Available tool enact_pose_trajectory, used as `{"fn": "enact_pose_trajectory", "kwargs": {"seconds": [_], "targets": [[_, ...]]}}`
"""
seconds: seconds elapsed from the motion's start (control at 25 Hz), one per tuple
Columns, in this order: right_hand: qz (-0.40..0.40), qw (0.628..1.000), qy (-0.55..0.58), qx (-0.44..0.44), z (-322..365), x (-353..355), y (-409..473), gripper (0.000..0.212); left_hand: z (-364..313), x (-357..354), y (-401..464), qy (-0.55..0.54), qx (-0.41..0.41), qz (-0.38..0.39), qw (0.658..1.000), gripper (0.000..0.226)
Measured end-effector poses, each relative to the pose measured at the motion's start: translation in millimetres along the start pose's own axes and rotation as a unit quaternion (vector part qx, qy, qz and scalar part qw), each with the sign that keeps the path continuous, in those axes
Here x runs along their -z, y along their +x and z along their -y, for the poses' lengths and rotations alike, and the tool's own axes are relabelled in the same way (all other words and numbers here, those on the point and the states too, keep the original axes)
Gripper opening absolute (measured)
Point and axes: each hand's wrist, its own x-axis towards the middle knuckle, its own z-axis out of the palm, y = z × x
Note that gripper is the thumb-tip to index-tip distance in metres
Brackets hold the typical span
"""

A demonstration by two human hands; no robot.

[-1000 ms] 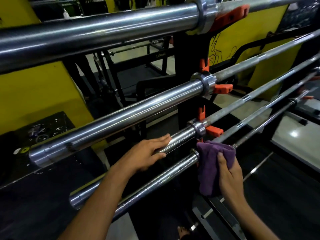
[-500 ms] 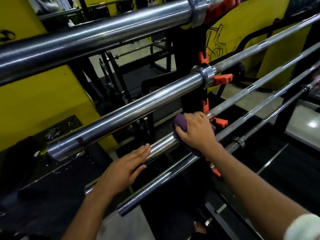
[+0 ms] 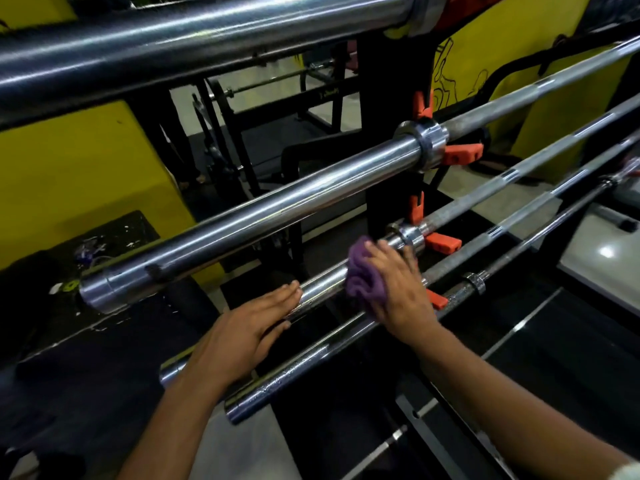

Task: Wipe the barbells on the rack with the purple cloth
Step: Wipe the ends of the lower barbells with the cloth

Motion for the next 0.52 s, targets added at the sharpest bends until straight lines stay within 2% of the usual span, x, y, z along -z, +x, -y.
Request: {"fn": "enact_pose_trajectory", "kwargs": {"seconds": [0.08, 0.12, 0.2, 0.28, 0.32, 0.36, 0.44, 0.48, 0.52], "targets": [[-0.007, 0.995, -0.072, -0.073, -14, 8, 20, 0.047, 1, 0, 0, 0.001, 0.002, 0.002, 1.0, 0.053], [0.018, 0.988, -0.094, -0.119, -10, 16, 44, 0.043, 1, 0, 0, 0.0, 0.003, 0.002, 1.0, 0.052], [0.139, 0.964, -0.094, -0.206, 7, 29, 93, 0.044, -1, 0, 0, -0.005, 0.007, 0.004, 1.0, 0.052], [0.258, 0.939, -0.109, -0.202, 28, 25, 123, 0.052, -2, 2, 0, -0.006, 0.006, 0.006, 1.0, 0.053], [0.272, 0.94, -0.12, -0.17, 39, 20, 123, 0.053, -3, 3, 0, -0.005, 0.005, 0.008, 1.0, 0.053], [0.253, 0.951, -0.114, -0.137, 47, 14, 114, 0.051, -2, 3, 0, -0.005, 0.004, 0.009, 1.0, 0.054], [0.106, 0.992, -0.025, -0.063, 50, 2, 72, 0.039, -1, 3, 0, -0.013, 0.009, 0.011, 1.0, 0.053], [0.05, 0.998, 0.038, -0.021, 44, -2, 49, 0.038, -1, 3, 0, -0.016, 0.01, 0.01, 1.0, 0.053], [0.027, 0.996, 0.081, 0.01, 34, -3, 30, 0.043, -1, 3, 0, -0.02, 0.01, 0.009, 1.0, 0.052]]}}
